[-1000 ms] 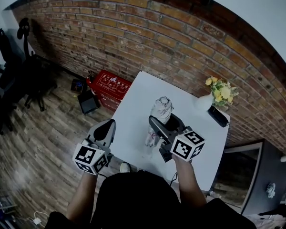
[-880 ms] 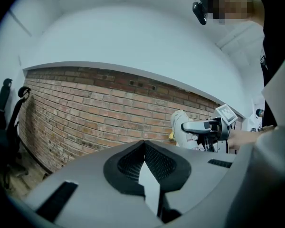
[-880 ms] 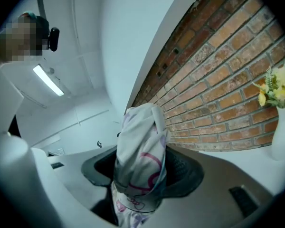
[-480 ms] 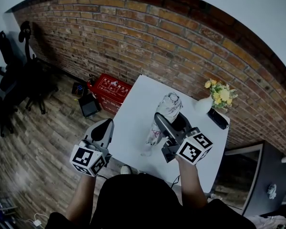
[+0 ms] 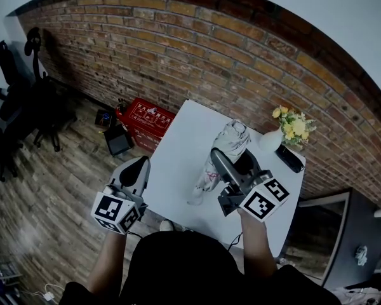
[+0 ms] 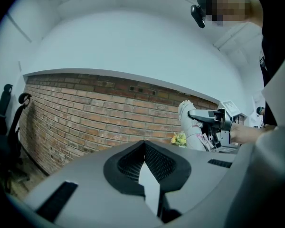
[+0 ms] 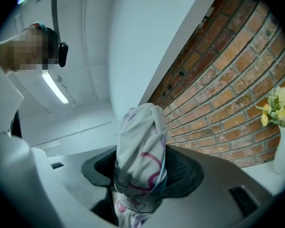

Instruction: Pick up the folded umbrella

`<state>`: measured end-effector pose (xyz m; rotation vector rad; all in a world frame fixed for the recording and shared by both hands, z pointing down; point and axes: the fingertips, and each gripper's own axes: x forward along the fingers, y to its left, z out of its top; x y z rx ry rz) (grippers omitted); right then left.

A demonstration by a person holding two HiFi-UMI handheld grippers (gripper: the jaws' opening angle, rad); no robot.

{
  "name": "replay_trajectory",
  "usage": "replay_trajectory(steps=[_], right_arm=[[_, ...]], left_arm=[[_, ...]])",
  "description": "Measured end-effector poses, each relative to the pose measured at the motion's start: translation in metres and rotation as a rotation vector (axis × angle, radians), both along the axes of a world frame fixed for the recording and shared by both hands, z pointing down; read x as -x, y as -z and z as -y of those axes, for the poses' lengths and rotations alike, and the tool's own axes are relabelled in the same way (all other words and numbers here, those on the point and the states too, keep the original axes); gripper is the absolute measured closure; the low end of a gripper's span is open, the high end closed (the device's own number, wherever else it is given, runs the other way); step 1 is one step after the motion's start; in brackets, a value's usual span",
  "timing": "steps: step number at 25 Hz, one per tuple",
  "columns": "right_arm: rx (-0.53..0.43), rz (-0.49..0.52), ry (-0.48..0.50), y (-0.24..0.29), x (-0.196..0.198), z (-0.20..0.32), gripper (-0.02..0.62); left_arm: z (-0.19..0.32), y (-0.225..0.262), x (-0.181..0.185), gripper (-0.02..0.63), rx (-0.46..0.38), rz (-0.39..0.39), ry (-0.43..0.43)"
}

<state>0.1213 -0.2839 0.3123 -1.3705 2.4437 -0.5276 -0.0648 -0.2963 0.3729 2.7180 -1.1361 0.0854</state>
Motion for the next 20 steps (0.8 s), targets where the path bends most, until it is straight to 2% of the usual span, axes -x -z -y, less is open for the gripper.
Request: replay_trajectory(steps=[20], right_arm=[[0.027, 0.002, 0.000, -0.011, -0.003, -0.012, 0.330]], left_arm=[[-0.013, -0.008, 0.004, 0.592, 0.026, -0.009, 0.019]])
